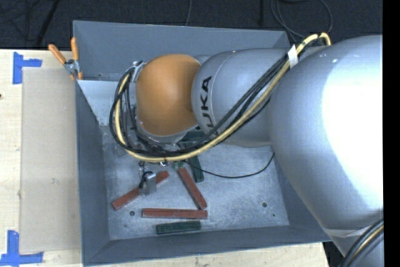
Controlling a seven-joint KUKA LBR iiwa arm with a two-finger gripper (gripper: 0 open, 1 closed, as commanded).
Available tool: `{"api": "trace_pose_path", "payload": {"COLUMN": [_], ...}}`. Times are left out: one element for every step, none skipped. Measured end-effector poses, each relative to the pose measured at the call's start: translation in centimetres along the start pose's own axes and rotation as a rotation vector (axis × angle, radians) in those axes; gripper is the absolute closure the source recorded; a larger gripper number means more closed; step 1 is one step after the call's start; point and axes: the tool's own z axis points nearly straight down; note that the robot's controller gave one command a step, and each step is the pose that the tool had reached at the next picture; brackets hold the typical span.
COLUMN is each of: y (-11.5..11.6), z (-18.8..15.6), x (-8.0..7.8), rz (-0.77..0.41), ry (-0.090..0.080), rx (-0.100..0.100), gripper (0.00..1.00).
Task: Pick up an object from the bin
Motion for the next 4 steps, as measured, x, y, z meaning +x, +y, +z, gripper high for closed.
{"api": "trace_pose_path", "payload": {"y": [-2.8, -3.0, -3.0, -3.0], "z": [0.2, 3.2, 3.2, 3.3], "x": [2.2, 4.5, 4.4, 4.5], "rz": [0.058, 0.116, 0.116, 0.117], "ry": [0.007, 0.007, 0.003, 0.005], "rx": [0.004, 0.003, 0.003, 0.003], "gripper": [0.0, 0.0, 0.0, 1.0]}}
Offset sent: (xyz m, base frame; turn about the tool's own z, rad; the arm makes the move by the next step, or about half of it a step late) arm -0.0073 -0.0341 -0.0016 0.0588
